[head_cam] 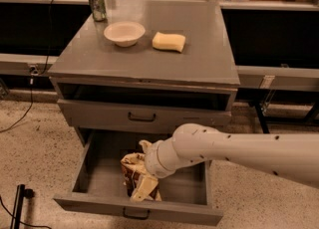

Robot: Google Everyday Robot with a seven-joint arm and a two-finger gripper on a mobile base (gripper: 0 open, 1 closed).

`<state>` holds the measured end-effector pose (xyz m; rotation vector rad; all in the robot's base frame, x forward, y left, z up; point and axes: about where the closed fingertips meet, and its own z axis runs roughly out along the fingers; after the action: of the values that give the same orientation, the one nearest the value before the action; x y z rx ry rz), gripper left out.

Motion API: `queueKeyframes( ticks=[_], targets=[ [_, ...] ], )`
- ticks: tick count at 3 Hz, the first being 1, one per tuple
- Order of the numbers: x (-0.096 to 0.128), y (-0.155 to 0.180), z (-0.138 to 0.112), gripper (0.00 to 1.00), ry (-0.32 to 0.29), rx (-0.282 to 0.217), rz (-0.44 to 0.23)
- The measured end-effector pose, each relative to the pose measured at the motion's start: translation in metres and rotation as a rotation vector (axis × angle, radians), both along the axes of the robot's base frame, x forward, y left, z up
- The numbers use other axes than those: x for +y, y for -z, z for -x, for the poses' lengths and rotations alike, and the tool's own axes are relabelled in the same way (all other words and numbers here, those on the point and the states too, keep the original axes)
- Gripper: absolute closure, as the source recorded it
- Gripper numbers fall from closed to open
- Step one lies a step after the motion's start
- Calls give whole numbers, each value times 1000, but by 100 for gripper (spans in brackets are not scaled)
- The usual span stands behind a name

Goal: Pick brown chip bag from middle drawer and place on counter

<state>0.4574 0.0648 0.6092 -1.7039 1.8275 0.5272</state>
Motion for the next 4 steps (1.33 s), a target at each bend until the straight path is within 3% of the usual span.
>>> queueKeyframes(
  ticks=[2,4],
  targets=[
    [-13,57,-23,0,115,-17,-15],
    [-12,90,-27,41,115,7,-47]
  ],
)
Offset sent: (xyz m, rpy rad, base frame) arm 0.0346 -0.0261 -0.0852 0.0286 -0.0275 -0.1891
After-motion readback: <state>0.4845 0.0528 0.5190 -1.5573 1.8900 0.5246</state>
